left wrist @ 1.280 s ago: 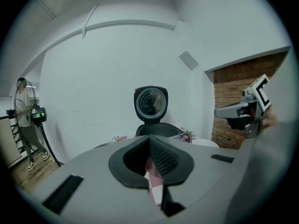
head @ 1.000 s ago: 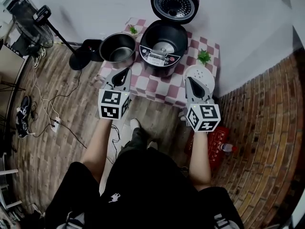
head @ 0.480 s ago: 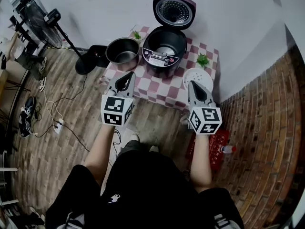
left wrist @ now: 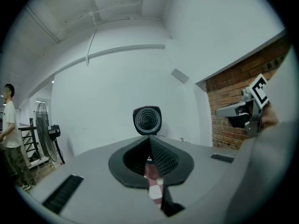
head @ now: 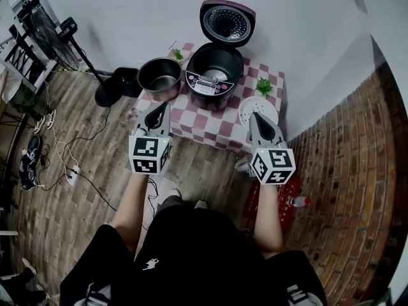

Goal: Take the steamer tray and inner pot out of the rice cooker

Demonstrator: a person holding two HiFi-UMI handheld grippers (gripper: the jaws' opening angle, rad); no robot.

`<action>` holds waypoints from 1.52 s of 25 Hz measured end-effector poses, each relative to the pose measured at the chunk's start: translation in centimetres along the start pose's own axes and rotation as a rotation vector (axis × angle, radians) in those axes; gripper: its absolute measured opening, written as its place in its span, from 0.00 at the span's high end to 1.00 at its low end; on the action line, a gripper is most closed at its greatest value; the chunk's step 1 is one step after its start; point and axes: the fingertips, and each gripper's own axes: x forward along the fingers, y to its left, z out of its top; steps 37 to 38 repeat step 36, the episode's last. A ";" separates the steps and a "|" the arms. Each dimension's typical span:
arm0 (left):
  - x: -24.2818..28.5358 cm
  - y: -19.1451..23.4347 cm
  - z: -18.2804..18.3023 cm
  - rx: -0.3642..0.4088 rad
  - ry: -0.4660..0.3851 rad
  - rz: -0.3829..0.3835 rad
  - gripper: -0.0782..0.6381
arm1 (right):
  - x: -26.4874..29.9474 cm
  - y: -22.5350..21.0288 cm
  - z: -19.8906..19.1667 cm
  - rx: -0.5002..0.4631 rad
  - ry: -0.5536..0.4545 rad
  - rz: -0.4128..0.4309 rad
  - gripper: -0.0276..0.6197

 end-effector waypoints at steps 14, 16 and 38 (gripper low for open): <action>-1.2 -0.6 -1.8 -0.016 0.006 0.004 0.89 | -1.4 -0.7 -0.1 -0.004 -0.008 -0.024 0.95; -1.1 -0.8 -1.6 -0.009 0.005 0.002 0.89 | -1.6 -0.8 -0.2 -0.001 -0.008 -0.026 0.95; 0.0 -1.5 -2.1 0.008 0.003 -0.007 0.89 | -1.3 -1.2 -1.0 0.001 -0.011 -0.016 0.95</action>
